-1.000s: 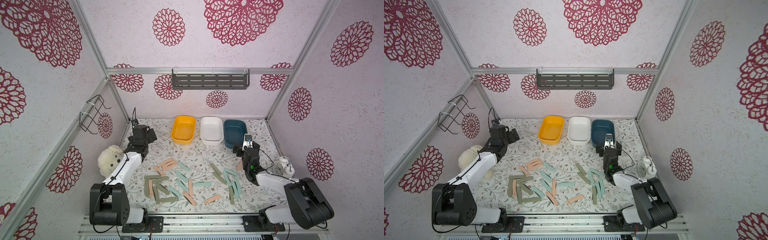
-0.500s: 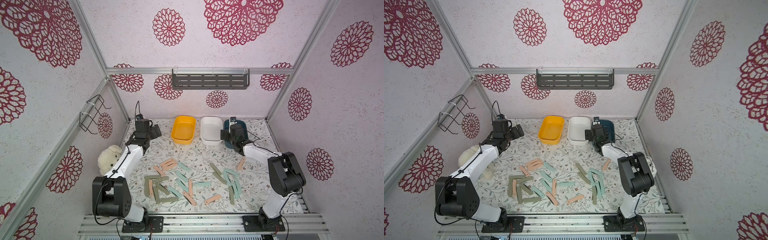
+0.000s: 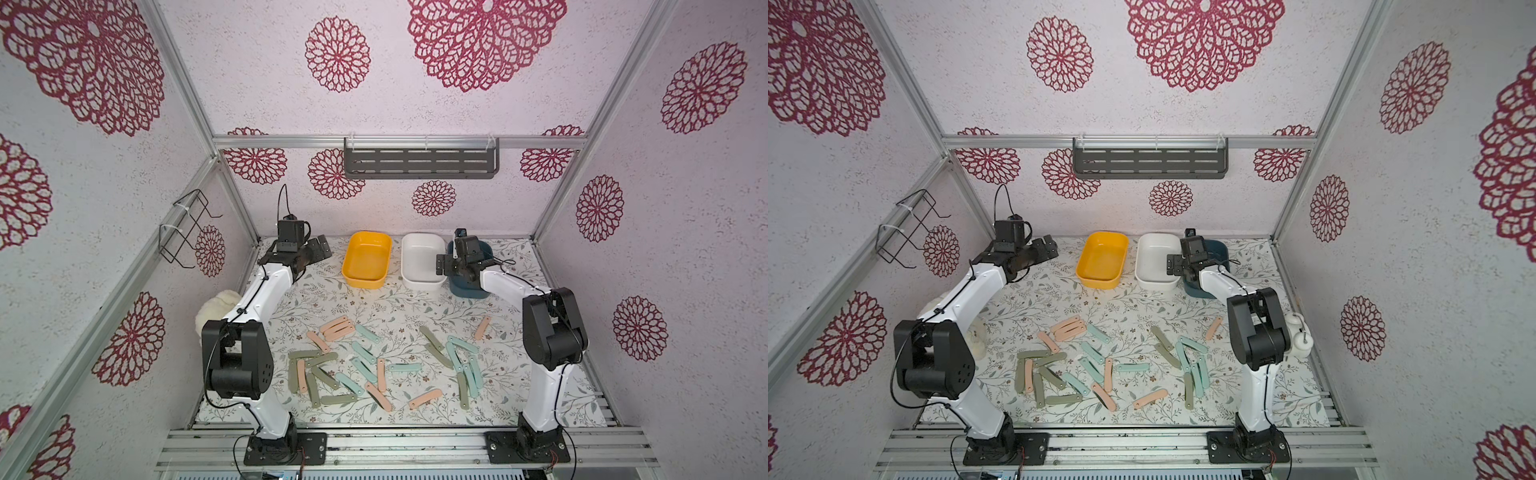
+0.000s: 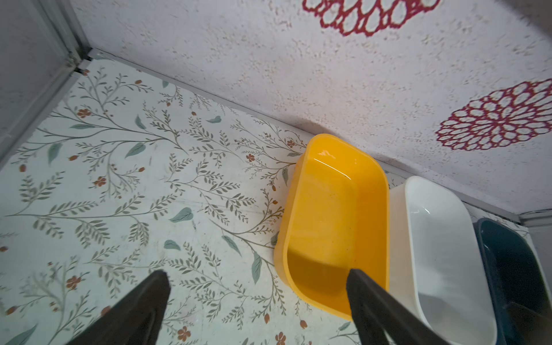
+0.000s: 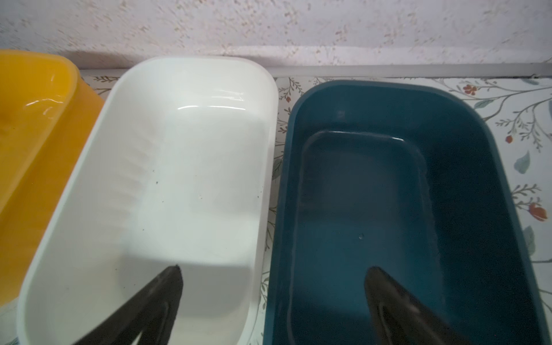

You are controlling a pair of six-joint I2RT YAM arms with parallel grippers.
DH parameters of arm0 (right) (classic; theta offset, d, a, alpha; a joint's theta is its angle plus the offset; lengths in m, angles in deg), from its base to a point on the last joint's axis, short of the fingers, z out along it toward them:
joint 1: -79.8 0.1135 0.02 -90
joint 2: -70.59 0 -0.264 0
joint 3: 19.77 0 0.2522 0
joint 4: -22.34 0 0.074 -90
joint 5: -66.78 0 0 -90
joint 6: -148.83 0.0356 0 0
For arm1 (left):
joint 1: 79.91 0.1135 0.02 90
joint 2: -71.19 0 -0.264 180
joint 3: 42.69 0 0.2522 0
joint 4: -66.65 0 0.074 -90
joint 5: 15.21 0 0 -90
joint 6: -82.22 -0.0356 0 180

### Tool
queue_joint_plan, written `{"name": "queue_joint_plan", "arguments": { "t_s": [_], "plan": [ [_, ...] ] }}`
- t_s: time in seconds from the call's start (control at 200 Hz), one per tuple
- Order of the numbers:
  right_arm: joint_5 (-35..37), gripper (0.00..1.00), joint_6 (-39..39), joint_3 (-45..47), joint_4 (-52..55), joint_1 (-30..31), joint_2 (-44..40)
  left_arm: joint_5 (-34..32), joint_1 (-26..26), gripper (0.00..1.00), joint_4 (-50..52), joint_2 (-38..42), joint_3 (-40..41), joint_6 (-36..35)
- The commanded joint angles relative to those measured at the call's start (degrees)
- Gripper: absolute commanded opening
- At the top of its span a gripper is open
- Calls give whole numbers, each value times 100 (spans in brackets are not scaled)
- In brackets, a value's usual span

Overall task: Place the fruit knives into the storage box by color
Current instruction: Move the storage box to the center of the board.

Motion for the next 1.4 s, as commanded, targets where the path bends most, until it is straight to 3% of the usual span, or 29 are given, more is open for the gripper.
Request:
{"name": "queue_joint_plan", "arguments": {
  "t_s": [0.0,0.21,0.59,0.926,1.396],
  "plan": [
    [-283,99,231,-507,424,-122,232,700,141,97,199,-472,-438,179],
    [-619,99,84,-1221,595,-264,889,1512,268,97,234,-1463,-1151,500],
    [-1353,93,-38,-2271,832,-179,1752,2525,259,97,-617,-2318,-1379,1133],
    [-1546,92,-6,-2900,960,186,2142,2918,189,97,-1177,-2472,-1172,1460],
    [-1552,93,48,-3572,1255,492,2481,2929,180,97,-1498,-2096,-377,1510]
  ]
}}
